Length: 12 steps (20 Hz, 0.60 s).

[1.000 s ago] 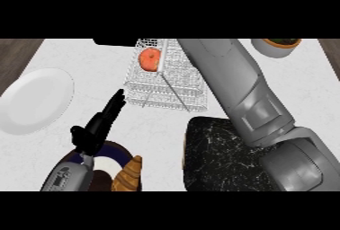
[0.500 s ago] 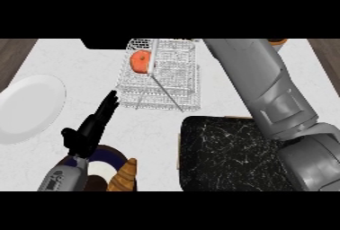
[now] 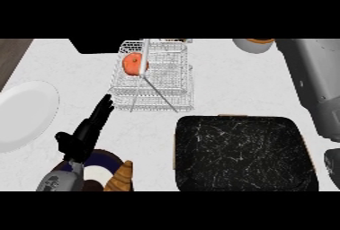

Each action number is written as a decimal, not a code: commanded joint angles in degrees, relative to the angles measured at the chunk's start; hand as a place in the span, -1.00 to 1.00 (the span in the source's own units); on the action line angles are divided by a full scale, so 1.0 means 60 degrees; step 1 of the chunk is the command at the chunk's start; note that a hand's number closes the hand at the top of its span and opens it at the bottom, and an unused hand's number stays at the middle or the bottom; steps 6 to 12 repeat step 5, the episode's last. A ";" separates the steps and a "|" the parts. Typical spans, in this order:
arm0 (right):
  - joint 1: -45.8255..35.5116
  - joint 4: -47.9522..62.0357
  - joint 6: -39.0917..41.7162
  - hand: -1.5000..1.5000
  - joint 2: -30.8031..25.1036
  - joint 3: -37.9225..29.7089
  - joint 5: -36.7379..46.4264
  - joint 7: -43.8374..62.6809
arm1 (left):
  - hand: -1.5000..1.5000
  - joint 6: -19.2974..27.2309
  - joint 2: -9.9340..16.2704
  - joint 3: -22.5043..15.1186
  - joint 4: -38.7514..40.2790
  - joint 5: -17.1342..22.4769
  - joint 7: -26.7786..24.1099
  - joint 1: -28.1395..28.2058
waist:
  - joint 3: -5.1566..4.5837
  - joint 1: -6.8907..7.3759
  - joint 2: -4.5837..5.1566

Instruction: Pick the squash from the tray and place it in the tiered basket

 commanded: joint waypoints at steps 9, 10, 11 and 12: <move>0.2850 -0.2498 0.2821 -1.00 -0.2353 -0.0650 -0.1160 0.0043 | 0.00 -0.0008 0.0110 0.0131 -0.0438 0.0040 0.0269 0.0224 | -0.0002 -0.0107 -0.0052; 0.2850 -0.2498 0.2821 -1.00 -0.2353 -0.0650 -0.1160 0.0043 | 0.00 -0.0008 0.0110 0.0131 -0.0438 0.0040 0.0269 0.0224 | -0.0002 -0.0107 -0.0052; 0.2850 -0.2498 0.2821 -1.00 -0.2353 -0.0650 -0.1160 0.0043 | 0.00 -0.0008 0.0110 0.0131 -0.0438 0.0040 0.0269 0.0224 | -0.0002 -0.0107 -0.0052; 0.2850 -0.2498 0.2821 -1.00 -0.2353 -0.0650 -0.1160 0.0043 | 0.00 -0.0008 0.0110 0.0131 -0.0438 0.0040 0.0269 0.0224 | -0.0002 -0.0107 -0.0052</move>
